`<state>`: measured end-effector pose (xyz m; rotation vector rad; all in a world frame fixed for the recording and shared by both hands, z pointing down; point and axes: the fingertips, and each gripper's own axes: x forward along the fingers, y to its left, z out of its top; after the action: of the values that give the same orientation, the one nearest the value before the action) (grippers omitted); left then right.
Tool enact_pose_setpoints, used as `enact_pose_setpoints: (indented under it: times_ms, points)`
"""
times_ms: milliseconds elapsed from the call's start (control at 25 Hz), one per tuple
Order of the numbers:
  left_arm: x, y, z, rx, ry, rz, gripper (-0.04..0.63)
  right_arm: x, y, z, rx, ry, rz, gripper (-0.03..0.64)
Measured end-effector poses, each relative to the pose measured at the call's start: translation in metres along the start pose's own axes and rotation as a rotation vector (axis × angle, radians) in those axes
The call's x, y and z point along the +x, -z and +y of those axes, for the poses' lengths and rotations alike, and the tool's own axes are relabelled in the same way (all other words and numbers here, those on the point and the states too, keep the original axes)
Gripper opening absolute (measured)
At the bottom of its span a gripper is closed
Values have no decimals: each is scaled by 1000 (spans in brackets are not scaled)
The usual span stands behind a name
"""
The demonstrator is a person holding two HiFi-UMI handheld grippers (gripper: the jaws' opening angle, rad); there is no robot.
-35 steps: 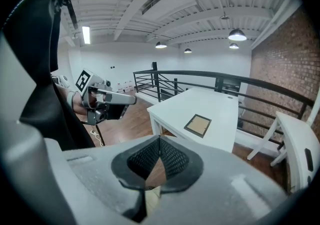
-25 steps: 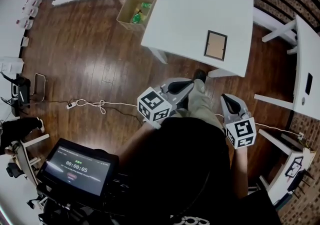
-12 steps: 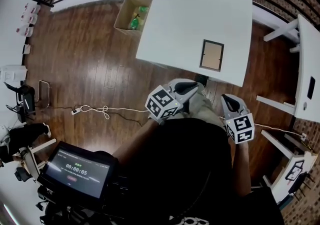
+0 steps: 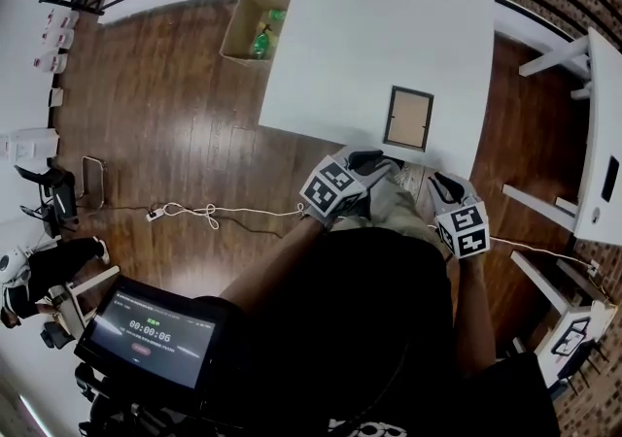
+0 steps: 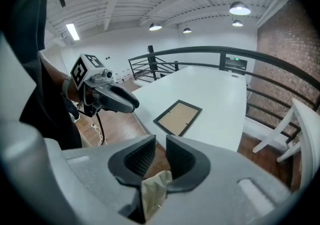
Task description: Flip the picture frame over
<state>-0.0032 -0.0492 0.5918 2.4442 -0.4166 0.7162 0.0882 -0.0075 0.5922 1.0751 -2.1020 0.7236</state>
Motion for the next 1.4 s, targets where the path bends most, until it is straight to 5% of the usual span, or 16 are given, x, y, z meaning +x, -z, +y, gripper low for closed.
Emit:
enact_pose_setpoints:
  times_ms: [720,1400]
  points:
    - [61,44,58,-59,-94,271,172,84,27,-42,-23,-98,198,132]
    - [68,44,59,-93,-114,299,183,99,28,-35,-55,-165,257,132]
